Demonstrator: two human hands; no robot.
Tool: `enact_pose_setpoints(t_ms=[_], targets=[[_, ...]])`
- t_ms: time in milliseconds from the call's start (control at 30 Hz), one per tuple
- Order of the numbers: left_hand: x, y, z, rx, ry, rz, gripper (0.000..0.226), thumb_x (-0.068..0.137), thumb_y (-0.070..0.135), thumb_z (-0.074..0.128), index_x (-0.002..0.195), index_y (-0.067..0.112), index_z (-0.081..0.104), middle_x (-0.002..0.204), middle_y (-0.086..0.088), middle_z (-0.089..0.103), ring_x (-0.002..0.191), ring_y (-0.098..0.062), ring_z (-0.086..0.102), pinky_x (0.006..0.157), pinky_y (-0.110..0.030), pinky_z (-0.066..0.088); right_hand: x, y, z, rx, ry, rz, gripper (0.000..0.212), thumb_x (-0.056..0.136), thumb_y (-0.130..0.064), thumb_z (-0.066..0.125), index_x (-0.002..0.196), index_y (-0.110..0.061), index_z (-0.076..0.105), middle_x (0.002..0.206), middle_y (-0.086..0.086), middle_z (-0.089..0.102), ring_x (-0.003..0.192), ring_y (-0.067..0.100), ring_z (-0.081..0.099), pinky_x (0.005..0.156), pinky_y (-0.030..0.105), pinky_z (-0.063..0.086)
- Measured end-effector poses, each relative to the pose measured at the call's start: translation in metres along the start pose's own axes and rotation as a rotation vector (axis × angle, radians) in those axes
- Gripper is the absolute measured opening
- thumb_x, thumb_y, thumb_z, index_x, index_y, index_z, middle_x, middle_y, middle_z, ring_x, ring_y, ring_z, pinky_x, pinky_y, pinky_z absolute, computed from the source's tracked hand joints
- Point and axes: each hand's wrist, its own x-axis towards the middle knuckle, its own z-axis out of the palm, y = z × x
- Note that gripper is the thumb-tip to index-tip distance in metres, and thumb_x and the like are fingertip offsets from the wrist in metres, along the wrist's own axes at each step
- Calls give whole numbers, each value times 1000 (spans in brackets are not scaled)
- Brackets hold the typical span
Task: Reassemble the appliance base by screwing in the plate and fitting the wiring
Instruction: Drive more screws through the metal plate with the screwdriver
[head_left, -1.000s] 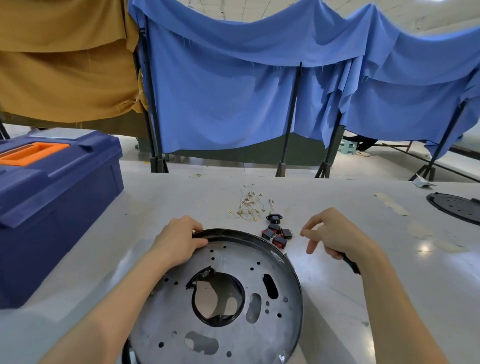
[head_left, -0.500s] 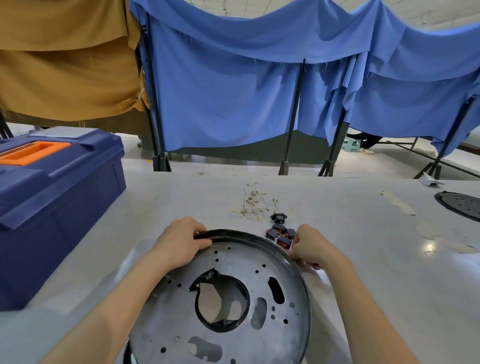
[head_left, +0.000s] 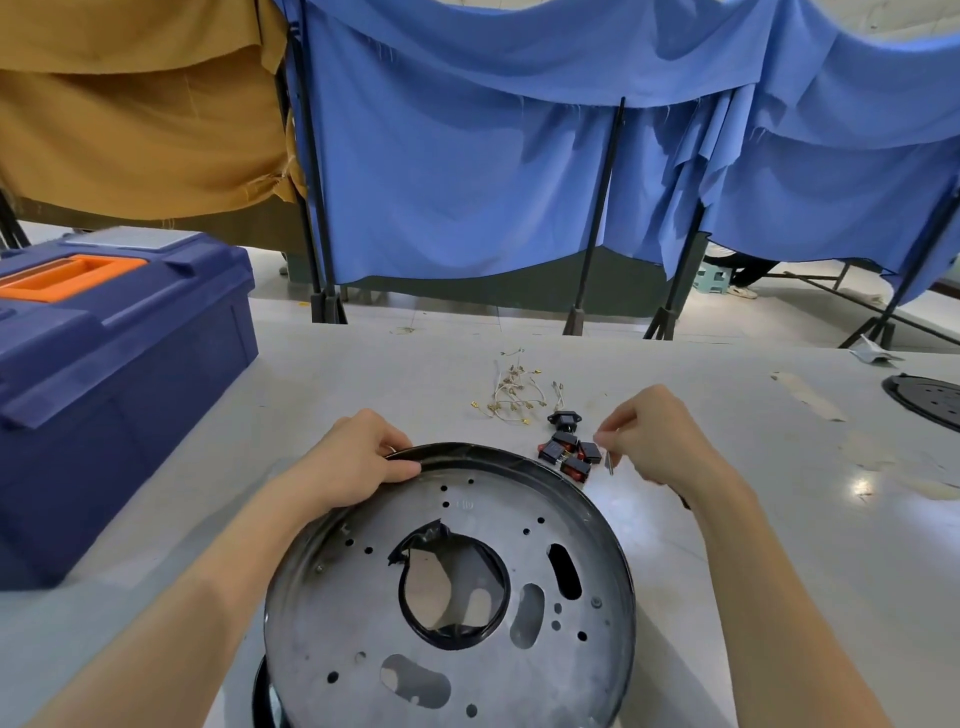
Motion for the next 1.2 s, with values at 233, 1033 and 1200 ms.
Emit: enact_pose_setpoints(t_ms=[233, 1033, 1200], targets=[[1, 8, 1, -150, -127, 15, 10, 87, 30, 71, 91, 25, 78, 83, 3, 77, 73, -4, 69, 76, -19, 49, -26, -46, -5, 186, 121, -326, 10, 82, -13, 76, 73, -9, 73, 63, 4, 70, 37, 0, 52, 39, 8, 35], [2, -8, 9, -272, -143, 71, 9, 84, 17, 75, 91, 20, 79, 83, -6, 76, 83, -25, 73, 78, -33, 60, -32, -68, 42, -208, -88, -370, 7, 78, -15, 77, 75, -19, 73, 72, -3, 69, 78, 16, 66, 80, 39, 55], [2, -9, 10, -261, -136, 64, 8, 84, 19, 75, 91, 22, 79, 81, -5, 76, 79, -24, 73, 75, -33, 60, -33, -68, 44, -215, -115, -354, 8, 77, -13, 77, 73, -17, 72, 70, -3, 68, 78, 18, 67, 79, 39, 56]])
